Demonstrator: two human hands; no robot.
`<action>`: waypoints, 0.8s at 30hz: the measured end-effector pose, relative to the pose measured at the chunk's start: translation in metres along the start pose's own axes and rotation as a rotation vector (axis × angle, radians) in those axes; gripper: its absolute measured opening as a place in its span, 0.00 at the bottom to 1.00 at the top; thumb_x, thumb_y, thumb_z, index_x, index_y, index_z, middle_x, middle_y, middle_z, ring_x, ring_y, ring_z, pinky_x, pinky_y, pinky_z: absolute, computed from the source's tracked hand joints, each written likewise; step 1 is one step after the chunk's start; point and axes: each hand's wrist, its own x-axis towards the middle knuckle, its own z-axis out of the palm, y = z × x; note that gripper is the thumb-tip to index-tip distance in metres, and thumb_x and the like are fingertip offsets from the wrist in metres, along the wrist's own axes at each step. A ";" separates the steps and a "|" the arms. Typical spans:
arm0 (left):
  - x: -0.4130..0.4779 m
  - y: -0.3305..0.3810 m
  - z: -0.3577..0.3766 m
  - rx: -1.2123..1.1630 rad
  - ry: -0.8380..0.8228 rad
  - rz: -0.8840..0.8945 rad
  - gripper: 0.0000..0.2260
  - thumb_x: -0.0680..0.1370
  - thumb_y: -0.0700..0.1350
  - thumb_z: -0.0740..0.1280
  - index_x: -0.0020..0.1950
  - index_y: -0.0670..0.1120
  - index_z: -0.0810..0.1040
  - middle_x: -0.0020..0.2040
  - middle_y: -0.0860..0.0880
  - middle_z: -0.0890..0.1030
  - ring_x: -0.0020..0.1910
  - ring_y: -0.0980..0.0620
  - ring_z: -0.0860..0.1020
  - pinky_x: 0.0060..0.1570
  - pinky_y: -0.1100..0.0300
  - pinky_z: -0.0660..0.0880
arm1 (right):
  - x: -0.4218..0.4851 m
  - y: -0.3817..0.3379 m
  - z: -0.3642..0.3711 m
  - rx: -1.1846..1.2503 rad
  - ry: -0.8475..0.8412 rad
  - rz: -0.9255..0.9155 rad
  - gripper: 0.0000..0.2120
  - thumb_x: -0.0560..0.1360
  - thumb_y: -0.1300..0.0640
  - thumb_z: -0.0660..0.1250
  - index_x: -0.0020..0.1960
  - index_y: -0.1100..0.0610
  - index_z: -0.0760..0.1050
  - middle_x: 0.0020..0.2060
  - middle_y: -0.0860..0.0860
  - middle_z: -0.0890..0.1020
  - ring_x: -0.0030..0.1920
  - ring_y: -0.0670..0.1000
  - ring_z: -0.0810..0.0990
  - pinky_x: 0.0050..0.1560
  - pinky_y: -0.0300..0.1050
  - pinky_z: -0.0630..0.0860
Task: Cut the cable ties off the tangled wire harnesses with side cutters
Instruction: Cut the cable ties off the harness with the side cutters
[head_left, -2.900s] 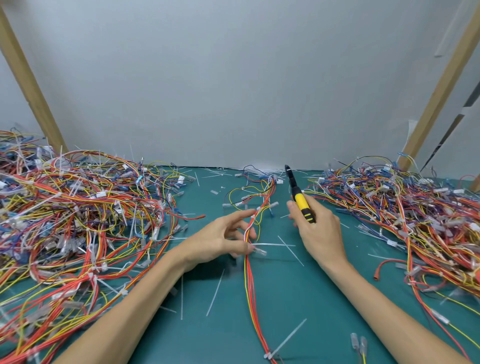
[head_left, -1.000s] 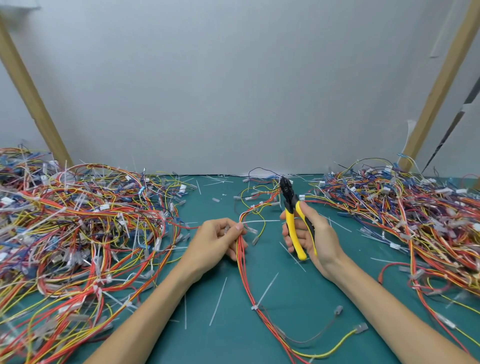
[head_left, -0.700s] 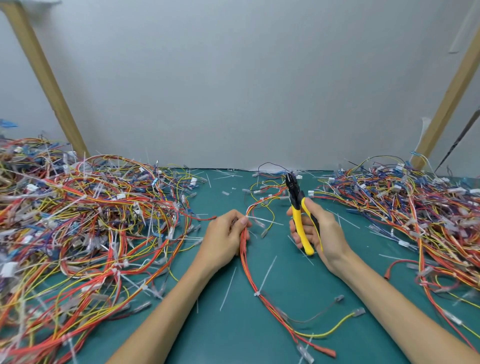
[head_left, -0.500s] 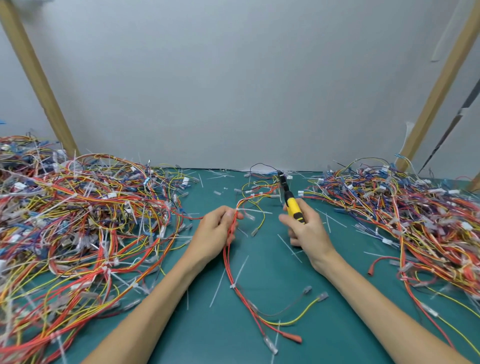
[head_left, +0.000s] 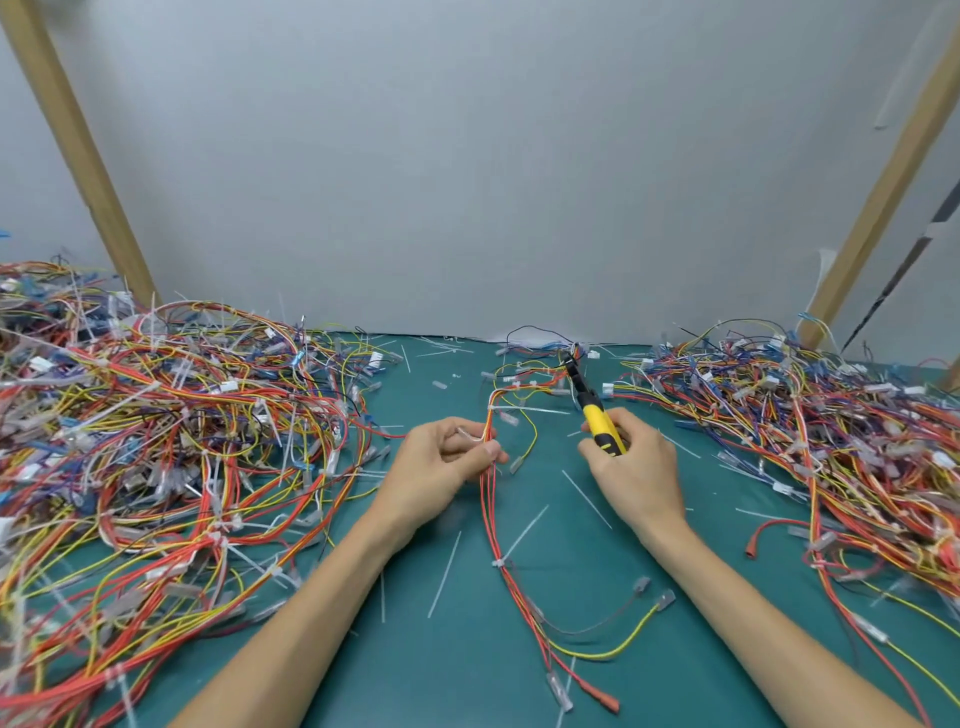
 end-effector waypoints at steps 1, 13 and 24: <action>0.001 -0.001 0.000 -0.029 0.031 -0.013 0.04 0.77 0.37 0.70 0.50 0.38 0.79 0.39 0.43 0.85 0.38 0.55 0.82 0.43 0.64 0.80 | 0.000 0.001 0.000 -0.043 0.014 -0.015 0.06 0.69 0.57 0.69 0.39 0.55 0.73 0.27 0.52 0.73 0.34 0.57 0.71 0.33 0.46 0.67; 0.003 0.000 0.002 -0.146 -0.035 -0.041 0.01 0.80 0.36 0.64 0.50 0.38 0.74 0.34 0.46 0.82 0.31 0.53 0.81 0.34 0.63 0.79 | 0.001 0.009 0.001 -0.422 -0.123 -0.271 0.21 0.67 0.52 0.71 0.58 0.49 0.70 0.44 0.45 0.72 0.46 0.51 0.69 0.48 0.47 0.65; -0.001 0.006 -0.004 -0.071 -0.027 -0.014 0.06 0.81 0.36 0.61 0.55 0.36 0.77 0.32 0.50 0.79 0.26 0.54 0.76 0.33 0.63 0.76 | -0.004 0.001 0.004 -0.455 -0.124 -0.438 0.23 0.66 0.53 0.71 0.60 0.50 0.70 0.47 0.47 0.74 0.48 0.53 0.72 0.49 0.49 0.68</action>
